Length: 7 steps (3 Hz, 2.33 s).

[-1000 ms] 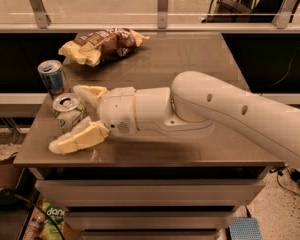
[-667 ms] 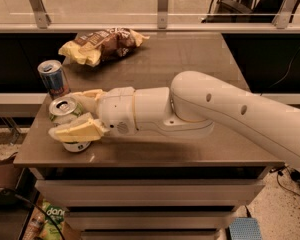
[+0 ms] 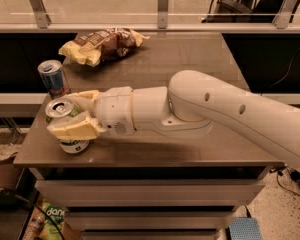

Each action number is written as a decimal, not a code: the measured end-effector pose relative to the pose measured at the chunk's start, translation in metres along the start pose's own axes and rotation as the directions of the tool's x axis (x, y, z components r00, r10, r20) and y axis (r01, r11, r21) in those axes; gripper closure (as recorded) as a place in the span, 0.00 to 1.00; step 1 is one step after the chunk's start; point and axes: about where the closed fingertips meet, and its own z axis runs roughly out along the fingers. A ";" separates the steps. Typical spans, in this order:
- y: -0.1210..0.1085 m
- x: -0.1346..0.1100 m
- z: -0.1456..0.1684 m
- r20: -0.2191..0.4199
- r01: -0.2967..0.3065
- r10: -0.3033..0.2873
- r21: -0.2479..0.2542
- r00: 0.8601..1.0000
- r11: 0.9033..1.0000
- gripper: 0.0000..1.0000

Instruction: Move 7up can near brown chip bag

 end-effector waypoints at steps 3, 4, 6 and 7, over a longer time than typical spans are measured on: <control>-0.005 -0.008 -0.004 -0.011 -0.005 0.005 0.015 1.000 1.000 1.00; -0.016 -0.021 -0.016 -0.019 -0.007 0.008 0.048 1.000 0.999 1.00; -0.058 -0.064 -0.055 -0.021 0.046 -0.043 0.204 0.999 0.978 1.00; -0.087 -0.084 -0.077 -0.022 0.056 -0.051 0.294 0.998 0.954 1.00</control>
Offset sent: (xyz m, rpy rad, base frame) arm -0.0013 0.0016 0.0009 -0.0008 -0.0021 0.0032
